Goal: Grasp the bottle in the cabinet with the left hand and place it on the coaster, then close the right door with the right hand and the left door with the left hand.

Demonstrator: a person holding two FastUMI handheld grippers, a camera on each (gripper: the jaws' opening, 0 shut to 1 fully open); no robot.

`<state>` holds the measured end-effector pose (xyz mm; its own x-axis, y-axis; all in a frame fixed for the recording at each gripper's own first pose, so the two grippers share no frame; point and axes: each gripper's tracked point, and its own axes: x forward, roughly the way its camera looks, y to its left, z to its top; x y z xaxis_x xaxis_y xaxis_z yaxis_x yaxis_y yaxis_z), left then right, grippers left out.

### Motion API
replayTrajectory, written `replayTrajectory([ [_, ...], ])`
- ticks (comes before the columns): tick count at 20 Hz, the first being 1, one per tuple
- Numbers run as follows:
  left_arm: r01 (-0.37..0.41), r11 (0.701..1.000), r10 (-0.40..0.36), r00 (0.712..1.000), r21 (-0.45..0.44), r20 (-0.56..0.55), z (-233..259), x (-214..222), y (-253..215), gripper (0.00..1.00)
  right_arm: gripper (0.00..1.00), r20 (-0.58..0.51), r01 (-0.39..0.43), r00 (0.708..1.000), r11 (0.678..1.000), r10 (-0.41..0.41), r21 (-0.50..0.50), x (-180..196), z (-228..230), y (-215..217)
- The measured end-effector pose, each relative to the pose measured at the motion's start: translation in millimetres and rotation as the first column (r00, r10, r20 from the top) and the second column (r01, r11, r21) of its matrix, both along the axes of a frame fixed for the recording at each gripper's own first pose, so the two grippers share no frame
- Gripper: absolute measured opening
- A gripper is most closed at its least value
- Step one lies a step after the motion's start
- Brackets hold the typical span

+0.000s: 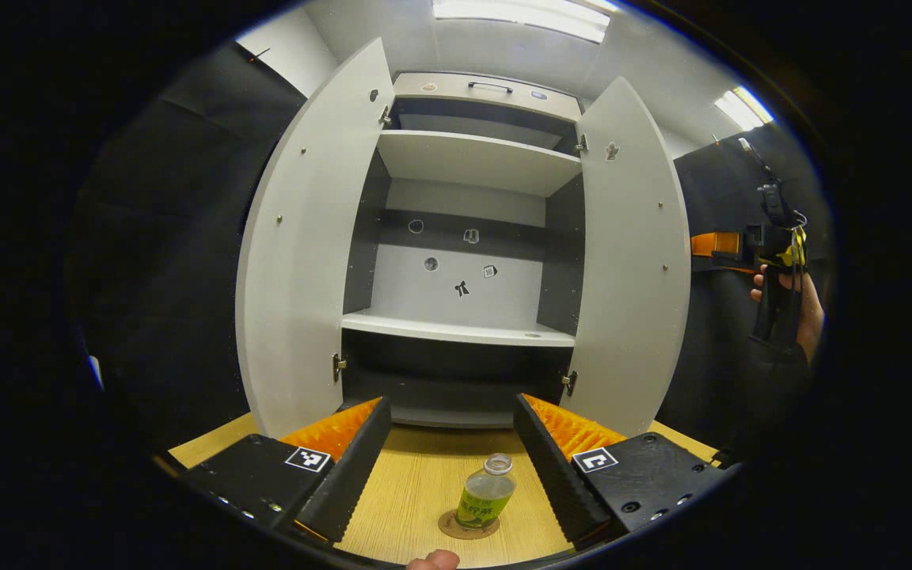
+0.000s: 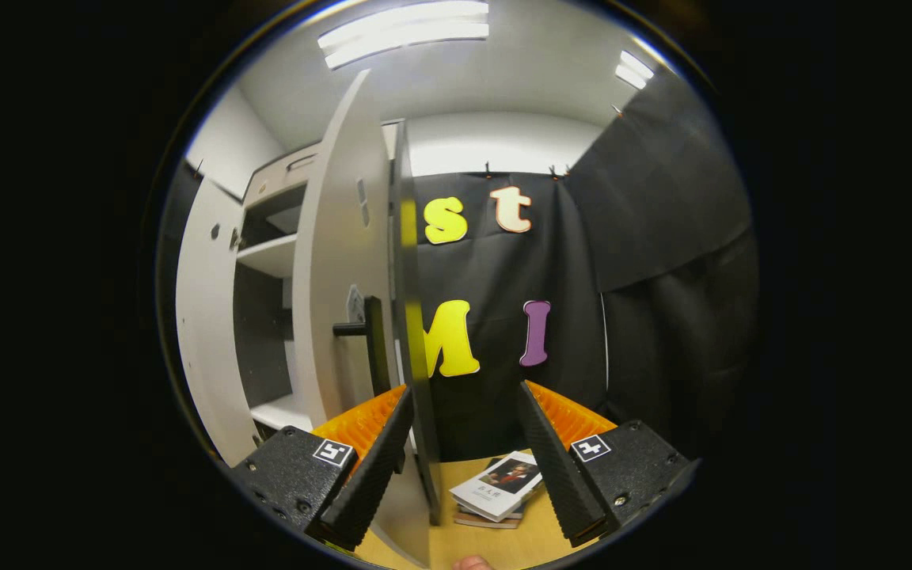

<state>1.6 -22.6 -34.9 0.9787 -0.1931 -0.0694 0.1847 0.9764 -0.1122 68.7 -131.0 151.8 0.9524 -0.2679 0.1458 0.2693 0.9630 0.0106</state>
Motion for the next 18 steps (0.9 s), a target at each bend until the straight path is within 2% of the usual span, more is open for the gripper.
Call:
replayTrajectory([
  [3,0.005,1.000,-0.005,1.000,-0.011,0.021,6.7,0.9,-1.6,0.95,0.82,0.009,-0.040,0.999,0.999,0.040,-0.025,3.9,0.5,25.6],
  [5,0.003,1.000,-0.003,1.000,-0.011,0.022,7.3,-0.3,-1.2,0.95,0.82,0.002,-0.112,0.994,0.993,0.112,-0.020,12.3,-4.2,52.4],
  [6,0.004,1.000,-0.004,1.000,-0.011,0.019,6.3,-0.4,-1.5,0.90,0.82,-0.008,-0.152,0.988,0.988,0.151,-0.019,17.3,-6.9,66.5],
  [7,0.001,1.000,-0.001,1.000,-0.006,0.017,5.9,-1.9,-0.1,0.95,0.82,-0.012,-0.184,0.983,0.983,0.184,-0.018,23.3,-7.8,78.9],
  [9,-0.023,1.000,0.023,1.000,0.011,0.015,4.4,-3.7,7.8,0.95,0.82,0.005,-0.236,0.972,0.972,0.236,-0.014,38.8,-9.1,100.5],
  [10,-0.035,0.999,0.034,0.999,0.017,0.013,4.1,-5.0,10.8,0.95,0.78,0.019,-0.264,0.964,0.964,0.264,-0.003,45.3,-9.6,111.1],
  [11,-0.044,0.999,0.043,0.999,0.019,0.014,4.1,-6.3,13.6,0.95,0.82,0.020,-0.303,0.953,0.953,0.303,0.006,53.9,-12.3,124.0],
  [12,-0.055,0.998,0.055,0.998,0.021,0.016,4.2,-6.7,18.0,0.95,0.82,-0.007,-0.327,0.945,0.945,0.328,0.018,64.0,-21.1,135.2],
  [14,-0.080,0.997,0.079,0.997,0.022,0.016,4.0,-9.0,26.4,0.95,0.82,-0.015,-0.323,0.946,0.946,0.324,0.035,73.4,-23.5,135.0],
  [18,-0.122,0.992,0.122,0.992,0.020,0.014,3.8,-12.2,42.2,0.95,0.82,0.023,-0.315,0.949,0.949,0.314,0.023,65.3,-8.7,129.3],
])
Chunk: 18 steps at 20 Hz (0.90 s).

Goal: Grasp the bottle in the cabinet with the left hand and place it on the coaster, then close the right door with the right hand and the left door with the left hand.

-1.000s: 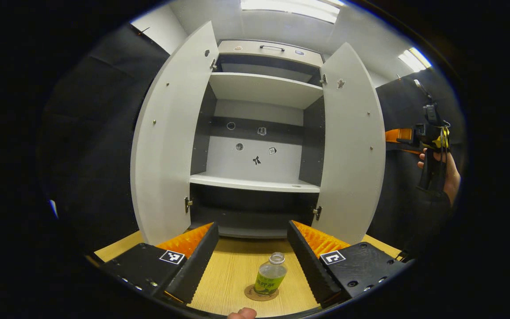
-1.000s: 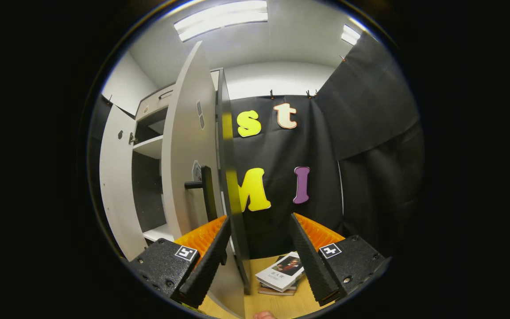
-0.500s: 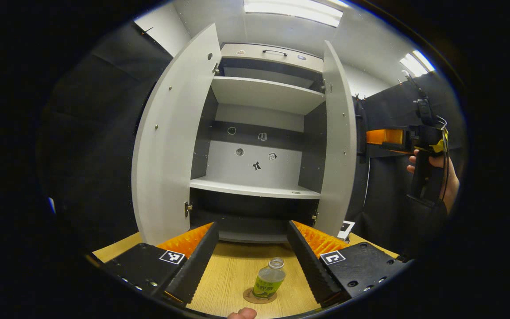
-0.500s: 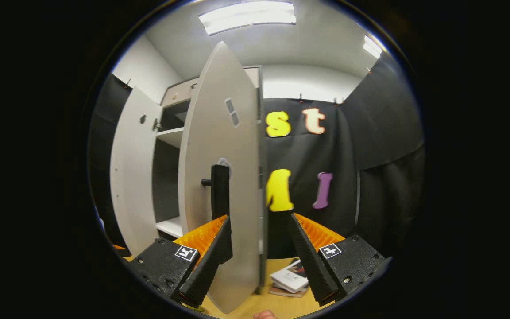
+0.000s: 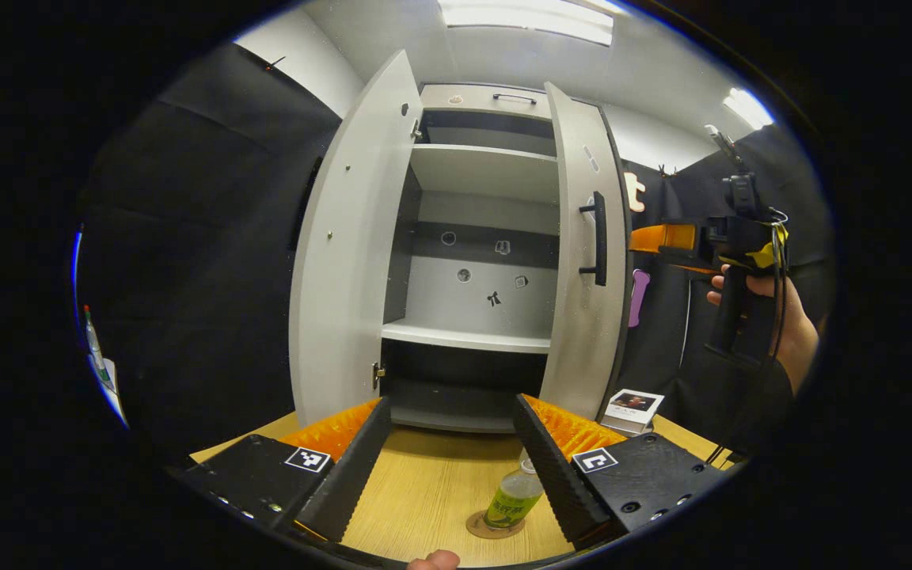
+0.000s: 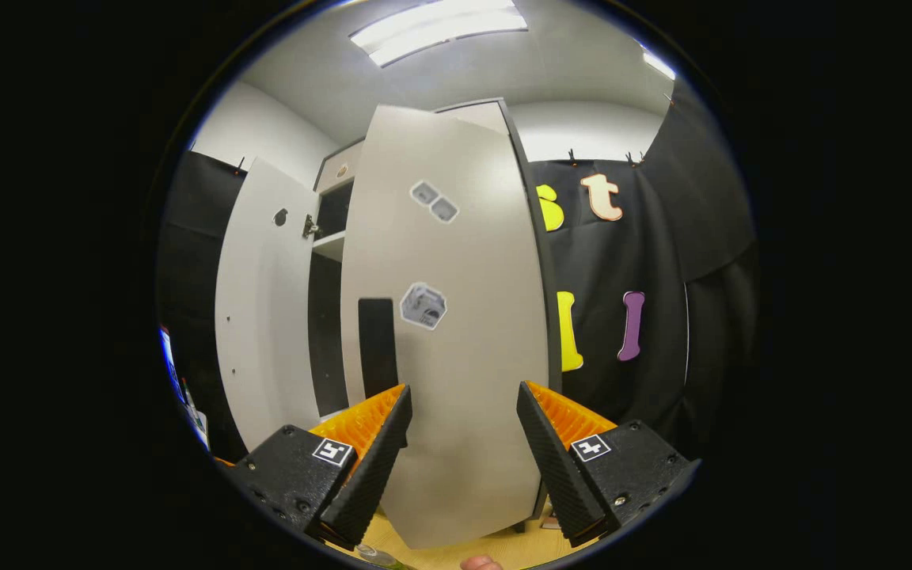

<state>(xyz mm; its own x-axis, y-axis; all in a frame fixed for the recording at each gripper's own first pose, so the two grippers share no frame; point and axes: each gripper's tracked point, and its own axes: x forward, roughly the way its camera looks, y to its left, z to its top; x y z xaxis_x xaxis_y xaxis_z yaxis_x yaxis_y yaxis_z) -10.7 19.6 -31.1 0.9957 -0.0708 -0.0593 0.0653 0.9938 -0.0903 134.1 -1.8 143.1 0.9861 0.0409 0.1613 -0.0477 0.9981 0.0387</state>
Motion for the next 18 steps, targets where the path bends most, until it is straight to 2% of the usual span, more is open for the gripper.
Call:
replayTrajectory([
  [7,0.028,0.999,-0.028,1.000,-0.021,-0.007,7.9,1.1,-4.9,0.95,0.82,0.028,0.030,0.999,0.999,-0.029,-0.016,-38.2,-7.5,-11.6],
  [13,0.094,0.996,-0.094,0.995,0.006,0.017,20.1,4.1,-26.8,0.95,0.82,-0.013,0.019,1.000,1.000,-0.019,0.010,-79.1,-61.9,-6.8],
  [15,0.135,0.991,-0.135,0.991,0.016,0.007,19.3,4.7,-40.7,0.95,0.82,-0.041,0.027,0.999,1.000,-0.026,0.014,-90.7,-84.6,-7.1],
  [18,0.154,0.988,-0.154,0.988,0.011,0.012,21.5,7.9,-51.3,0.95,0.82,-0.090,0.058,0.994,0.998,-0.056,0.018,-111.7,-126.1,-12.0],
])
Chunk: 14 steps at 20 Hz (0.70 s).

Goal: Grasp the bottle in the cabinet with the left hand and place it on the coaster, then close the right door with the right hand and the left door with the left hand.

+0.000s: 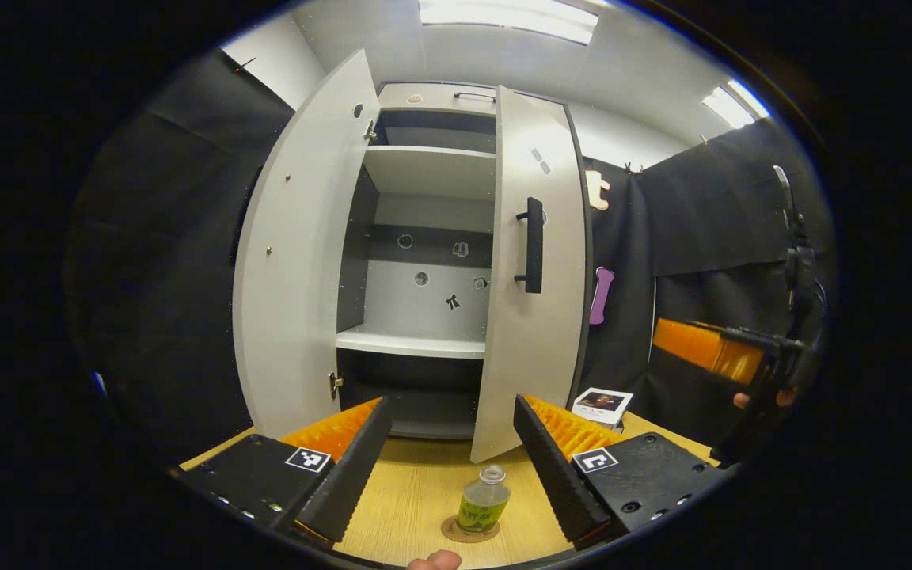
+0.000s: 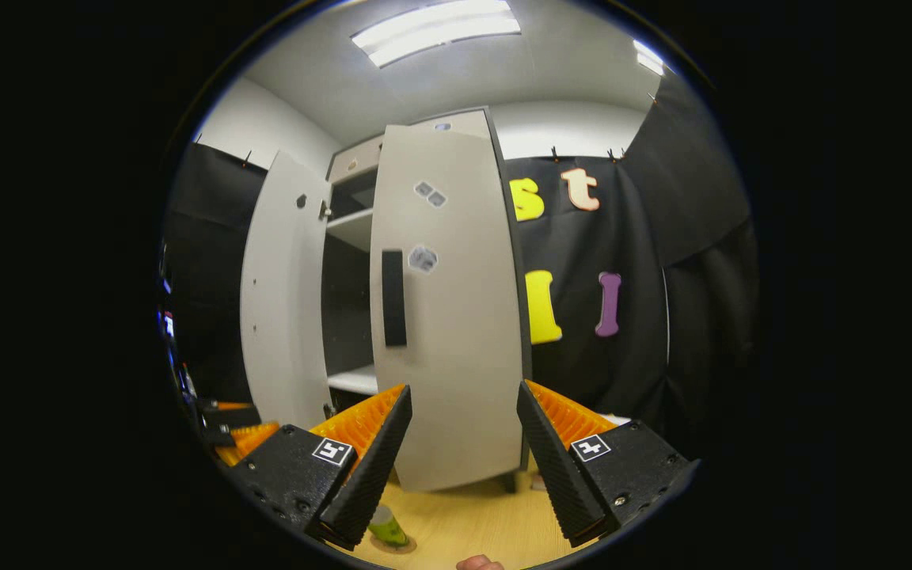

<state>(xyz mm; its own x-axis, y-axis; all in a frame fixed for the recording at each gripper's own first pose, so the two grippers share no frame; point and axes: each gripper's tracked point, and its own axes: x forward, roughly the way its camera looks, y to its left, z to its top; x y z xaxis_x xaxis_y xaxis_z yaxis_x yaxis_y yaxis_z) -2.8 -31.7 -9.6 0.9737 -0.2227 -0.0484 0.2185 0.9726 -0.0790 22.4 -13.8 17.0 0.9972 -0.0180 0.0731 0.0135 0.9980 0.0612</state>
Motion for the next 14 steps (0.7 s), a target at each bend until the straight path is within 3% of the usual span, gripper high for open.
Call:
replayTrajectory([
  [3,0.030,0.998,-0.031,0.999,-0.052,-0.015,4.4,2.7,-9.6,0.95,0.82,-0.059,0.016,0.998,1.000,-0.016,-0.009,-15.9,-35.4,-4.0],
  [5,0.009,0.996,-0.009,1.000,-0.086,0.003,20.7,6.4,-0.7,0.95,0.82,-0.064,0.010,0.998,1.000,-0.010,0.004,-20.6,-39.3,-3.3],
  [7,-0.076,0.992,0.082,0.995,-0.103,0.058,49.4,14.6,31.9,0.95,0.82,-0.048,-0.001,0.999,1.000,0.001,0.013,-21.4,-34.3,-1.0],
  [10,-0.215,0.970,0.221,0.974,-0.110,0.048,73.3,17.1,97.2,1.00,0.82,-0.032,-0.013,0.999,0.999,0.012,-0.030,-20.0,-27.3,1.7],
  [13,-0.406,0.911,0.411,0.910,-0.076,0.064,99.4,16.5,187.6,0.95,0.82,-0.015,-0.030,0.999,1.000,0.029,-0.011,-19.3,-22.3,4.3],
  [14,-0.454,0.889,0.458,0.886,-0.063,0.068,103.8,19.9,213.2,1.00,0.82,-0.021,-0.038,0.999,0.999,0.038,-0.007,-18.0,-21.4,4.3],
])
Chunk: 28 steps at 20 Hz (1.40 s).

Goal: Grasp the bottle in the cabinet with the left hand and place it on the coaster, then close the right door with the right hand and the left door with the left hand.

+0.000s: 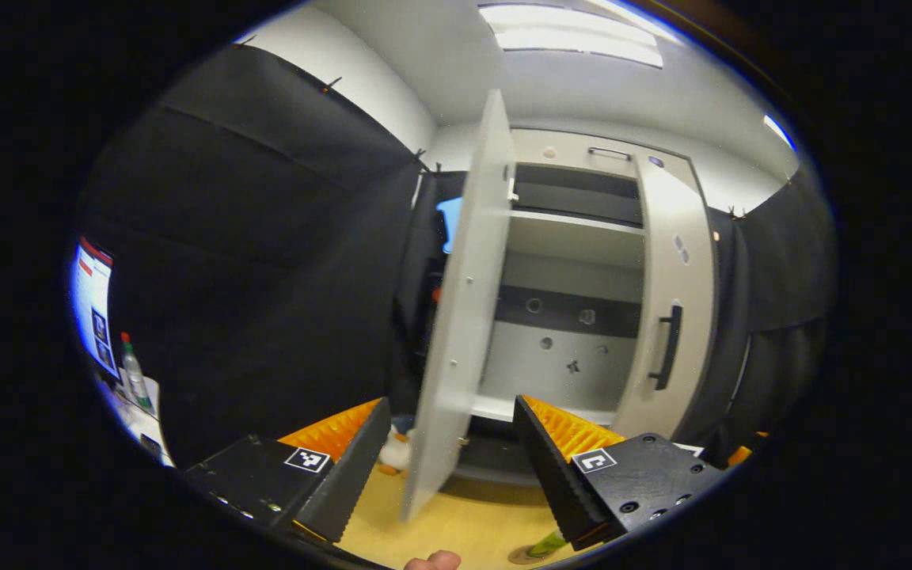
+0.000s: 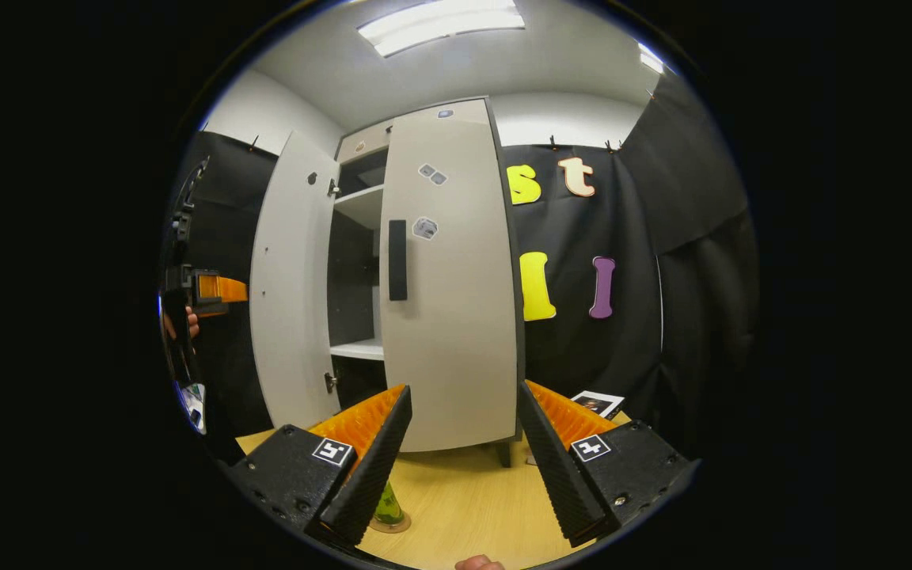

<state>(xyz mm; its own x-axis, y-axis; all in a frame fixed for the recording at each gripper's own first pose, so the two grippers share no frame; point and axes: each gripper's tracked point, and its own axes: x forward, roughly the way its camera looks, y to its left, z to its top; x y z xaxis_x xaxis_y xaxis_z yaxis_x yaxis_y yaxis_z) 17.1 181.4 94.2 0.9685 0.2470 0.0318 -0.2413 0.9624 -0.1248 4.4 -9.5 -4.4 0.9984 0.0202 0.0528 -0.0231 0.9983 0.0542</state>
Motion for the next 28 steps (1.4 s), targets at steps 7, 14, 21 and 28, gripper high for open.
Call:
replayTrajectory([
  [7,-0.138,0.989,0.140,0.990,0.052,-0.034,14.5,56.3,98.3,0.95,0.82,0.026,0.029,0.999,0.997,-0.027,-0.067,2.1,22.3,-19.9],
  [14,-0.141,0.984,0.146,0.989,0.105,-0.038,7.0,101.6,101.3,0.95,0.82,0.049,0.090,0.995,0.995,-0.088,-0.031,10.2,23.0,-40.7],
  [21,-0.137,0.976,0.141,0.990,0.170,-0.014,12.0,101.3,86.9,0.94,0.82,0.029,0.129,0.991,0.992,-0.129,-0.011,5.2,15.2,-54.8],
  [28,0.006,0.993,-0.003,1.000,0.121,-0.023,8.4,103.8,27.3,0.94,0.82,0.009,0.128,0.992,0.991,-0.128,-0.030,0.3,11.2,-51.6],
])
